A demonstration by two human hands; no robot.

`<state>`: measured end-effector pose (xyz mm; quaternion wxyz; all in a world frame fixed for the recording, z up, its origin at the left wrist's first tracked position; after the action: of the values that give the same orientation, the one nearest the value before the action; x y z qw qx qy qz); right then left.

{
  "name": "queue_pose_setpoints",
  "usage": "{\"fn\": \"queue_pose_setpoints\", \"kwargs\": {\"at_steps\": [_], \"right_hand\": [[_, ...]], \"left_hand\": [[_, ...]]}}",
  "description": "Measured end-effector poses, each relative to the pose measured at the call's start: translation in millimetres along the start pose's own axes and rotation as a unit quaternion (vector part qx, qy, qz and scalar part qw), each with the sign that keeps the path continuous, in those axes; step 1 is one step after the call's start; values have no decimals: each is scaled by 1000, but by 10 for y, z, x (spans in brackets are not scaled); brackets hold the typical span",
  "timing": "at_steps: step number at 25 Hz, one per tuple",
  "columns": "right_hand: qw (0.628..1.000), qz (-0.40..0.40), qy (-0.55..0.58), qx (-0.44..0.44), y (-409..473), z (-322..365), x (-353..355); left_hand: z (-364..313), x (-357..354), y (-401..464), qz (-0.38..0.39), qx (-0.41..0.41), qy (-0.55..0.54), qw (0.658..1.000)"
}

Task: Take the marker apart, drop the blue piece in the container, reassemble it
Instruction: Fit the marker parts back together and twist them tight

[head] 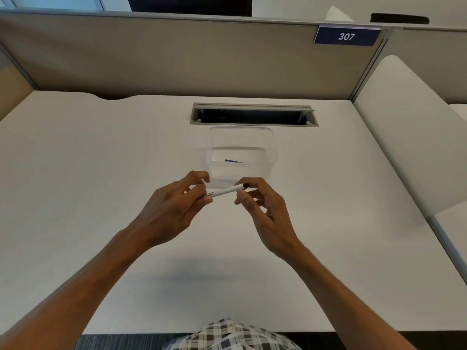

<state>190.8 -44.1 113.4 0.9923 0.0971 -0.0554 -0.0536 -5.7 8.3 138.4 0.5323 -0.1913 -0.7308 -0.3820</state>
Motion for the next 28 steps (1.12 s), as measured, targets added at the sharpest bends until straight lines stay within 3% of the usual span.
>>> {"fn": "queue_pose_setpoints", "kwargs": {"at_steps": [5, 11, 18, 28], "right_hand": [[989, -49, 133, -44, 29, -41, -51], [973, -73, 199, -94, 57, -26, -140], [950, -110, 273, -100, 115, -65, -204], [947, -137, 269, -106, 239, -171, -181]], "left_hand": [[-62, -49, -10, -3, 16, -37, 999], [-138, -157, -10, -6, 40, -52, 998], [-152, -354, -20, 55, 51, -57, 996], [34, -547, -225, 107, 105, -79, 985]]}}
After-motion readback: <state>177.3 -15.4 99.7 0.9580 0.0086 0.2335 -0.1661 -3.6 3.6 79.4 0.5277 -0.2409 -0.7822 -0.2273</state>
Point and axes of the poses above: each hand's wrist, its own y-axis towards the middle knuckle, its own x-axis out of the back of the hand, z = x × y, the point moved 2 cm from there along y, towards the middle knuckle, and after that the axes turned 7 degrees about y, right-handed, at the moved point
